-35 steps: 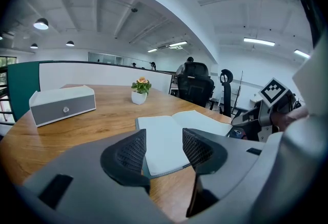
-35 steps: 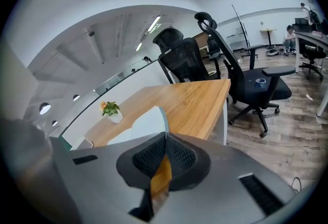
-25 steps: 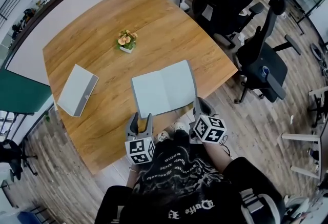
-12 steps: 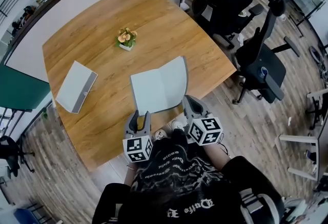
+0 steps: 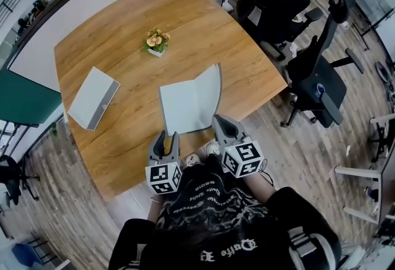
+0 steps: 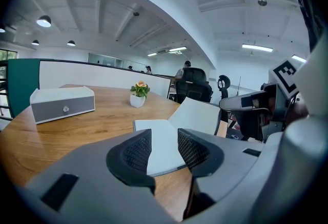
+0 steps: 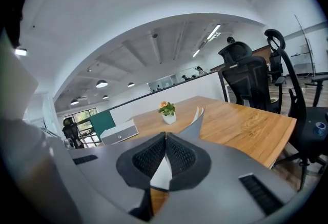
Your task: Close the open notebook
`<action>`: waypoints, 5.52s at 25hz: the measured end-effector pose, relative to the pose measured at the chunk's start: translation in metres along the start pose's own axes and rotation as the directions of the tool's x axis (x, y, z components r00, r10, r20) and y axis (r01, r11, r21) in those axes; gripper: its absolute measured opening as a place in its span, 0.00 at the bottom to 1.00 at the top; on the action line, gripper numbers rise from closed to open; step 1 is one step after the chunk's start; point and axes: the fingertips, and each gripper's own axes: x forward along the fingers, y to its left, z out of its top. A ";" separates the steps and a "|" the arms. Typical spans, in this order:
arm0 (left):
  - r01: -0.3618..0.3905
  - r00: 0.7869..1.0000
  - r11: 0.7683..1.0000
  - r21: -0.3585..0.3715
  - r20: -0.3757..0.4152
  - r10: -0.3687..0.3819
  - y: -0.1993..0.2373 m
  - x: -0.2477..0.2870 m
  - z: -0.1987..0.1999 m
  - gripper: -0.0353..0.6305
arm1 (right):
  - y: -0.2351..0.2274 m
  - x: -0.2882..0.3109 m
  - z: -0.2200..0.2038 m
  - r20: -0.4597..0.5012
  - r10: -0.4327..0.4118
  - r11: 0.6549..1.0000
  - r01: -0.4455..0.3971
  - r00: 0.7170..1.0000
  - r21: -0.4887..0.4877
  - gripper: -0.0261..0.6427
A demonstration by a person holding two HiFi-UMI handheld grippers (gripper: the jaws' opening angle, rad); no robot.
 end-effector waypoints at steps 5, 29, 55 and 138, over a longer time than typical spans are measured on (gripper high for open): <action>-0.022 1.000 1.000 -0.017 0.005 0.022 0.006 -0.005 0.000 0.32 | 0.013 0.002 0.000 -0.003 0.043 0.999 -0.043 0.999 -0.018 0.06; -0.175 0.983 0.978 -0.110 0.030 0.180 0.044 -0.037 -0.003 0.32 | 0.087 0.024 -0.015 -0.119 0.299 0.930 -0.317 0.947 -0.186 0.06; -0.317 0.946 0.935 -0.161 0.013 0.323 0.072 -0.064 -0.011 0.32 | 0.127 0.068 -0.077 -0.376 0.409 0.823 -0.514 0.831 -0.241 0.06; -0.054 0.990 0.998 0.040 0.130 0.049 -0.011 -0.007 0.049 0.30 | -0.023 0.005 0.021 -0.007 0.003 0.940 -0.005 1.000 -0.340 0.19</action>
